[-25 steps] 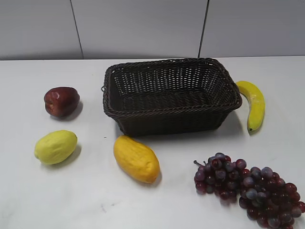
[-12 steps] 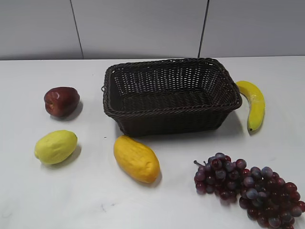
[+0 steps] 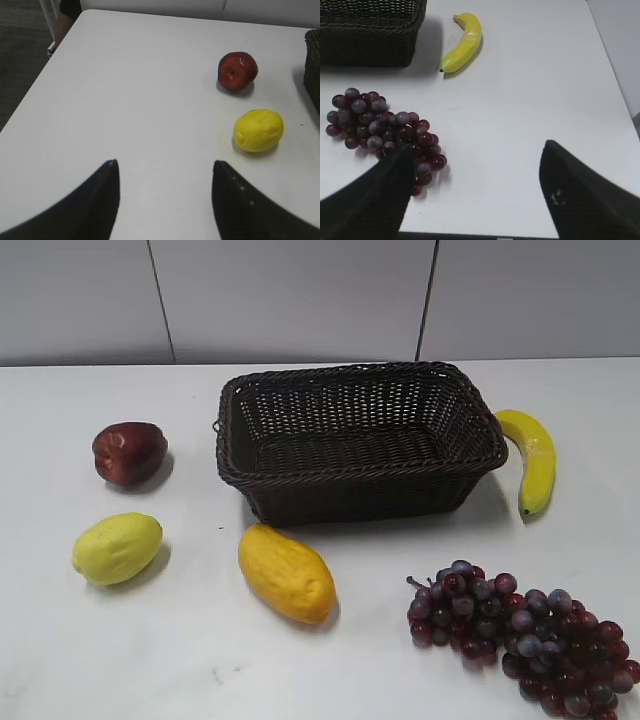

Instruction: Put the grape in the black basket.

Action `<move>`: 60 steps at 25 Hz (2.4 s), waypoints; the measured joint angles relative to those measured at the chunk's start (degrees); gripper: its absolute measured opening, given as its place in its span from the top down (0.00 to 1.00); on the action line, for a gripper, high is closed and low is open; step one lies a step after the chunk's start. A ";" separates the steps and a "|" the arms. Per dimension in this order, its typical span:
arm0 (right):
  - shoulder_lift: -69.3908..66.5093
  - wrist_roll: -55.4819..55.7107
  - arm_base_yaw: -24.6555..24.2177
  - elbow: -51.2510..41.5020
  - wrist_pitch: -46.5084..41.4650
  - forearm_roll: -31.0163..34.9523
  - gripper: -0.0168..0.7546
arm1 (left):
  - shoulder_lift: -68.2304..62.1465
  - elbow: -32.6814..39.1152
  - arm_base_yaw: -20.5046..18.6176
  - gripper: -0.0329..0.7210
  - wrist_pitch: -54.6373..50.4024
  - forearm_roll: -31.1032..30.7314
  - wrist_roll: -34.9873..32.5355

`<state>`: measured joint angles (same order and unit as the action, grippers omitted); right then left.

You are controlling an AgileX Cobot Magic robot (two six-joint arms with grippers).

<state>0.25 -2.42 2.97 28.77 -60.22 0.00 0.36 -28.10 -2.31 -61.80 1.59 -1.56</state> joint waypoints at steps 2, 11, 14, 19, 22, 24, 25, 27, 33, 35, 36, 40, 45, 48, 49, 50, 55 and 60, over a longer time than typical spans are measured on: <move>0.05 3.18 0.00 0.00 0.00 -0.46 0.21 | 0.00 0.00 0.00 0.22 0.00 0.00 0.00; 0.05 4.95 0.00 0.00 0.06 -0.70 0.21 | 0.00 0.00 0.00 0.22 0.00 0.00 0.00; 0.05 4.95 0.00 0.00 0.06 -0.88 0.21 | 0.00 0.00 0.00 0.22 0.00 0.00 0.00; -0.35 4.96 0.00 0.00 0.13 -0.99 0.21 | 0.00 0.00 0.00 0.22 0.00 0.00 0.00; -5.68 5.01 0.00 0.14 0.07 -1.05 0.21 | 0.00 0.00 0.00 0.22 0.00 0.00 0.00; -11.29 5.01 0.00 1.00 -0.25 -1.09 0.21 | 0.00 0.00 0.00 0.22 0.00 0.00 0.00; -14.70 5.01 0.00 1.72 -0.54 -1.09 0.21 | 0.00 0.00 0.00 0.22 0.00 0.00 0.00; -21.35 5.01 0.00 3.45 -1.62 -0.45 0.21 | 0.00 0.00 0.00 0.22 0.00 0.00 0.00; -40.67 -2.07 0.00 10.44 -4.68 7.98 0.21 | 0.00 0.00 0.00 0.22 0.00 0.00 0.00; -46.49 -5.85 0.00 12.47 -4.79 10.21 0.21 | 0.00 0.00 0.00 0.22 0.00 0.00 0.00; -48.73 -7.15 0.00 13.62 -4.79 10.76 0.21 | 0.00 0.00 0.00 0.22 0.00 0.00 0.00; -58.40 -8.96 1.03 17.95 -4.69 11.10 0.21 | 0.00 0.00 0.00 0.22 0.00 0.00 0.00; -69.66 -9.58 9.02 22.67 -4.30 10.00 0.21 | 0.00 0.00 0.00 0.22 0.00 0.00 0.00; -75.02 -9.32 15.00 25.09 -2.33 8.37 0.21 | 0.00 0.00 0.00 0.22 0.00 0.00 0.00; -76.68 -9.00 16.46 25.98 -1.49 8.31 0.21 | 0.00 0.00 0.00 0.22 0.00 0.00 0.00; -77.96 -8.45 17.98 26.83 -0.65 8.30 0.21 | 0.00 0.00 0.00 0.22 0.00 0.00 0.00; -84.90 -7.61 23.36 28.36 4.94 8.43 0.21 | 0.00 0.00 0.00 0.22 0.00 0.00 0.00; -92.86 -7.15 27.27 28.54 9.11 6.62 0.21 | 0.00 0.00 0.00 0.22 0.00 0.00 0.00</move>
<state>-92.62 -9.57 30.24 57.31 -51.11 6.62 0.36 -28.10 -2.31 -61.80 1.59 -1.56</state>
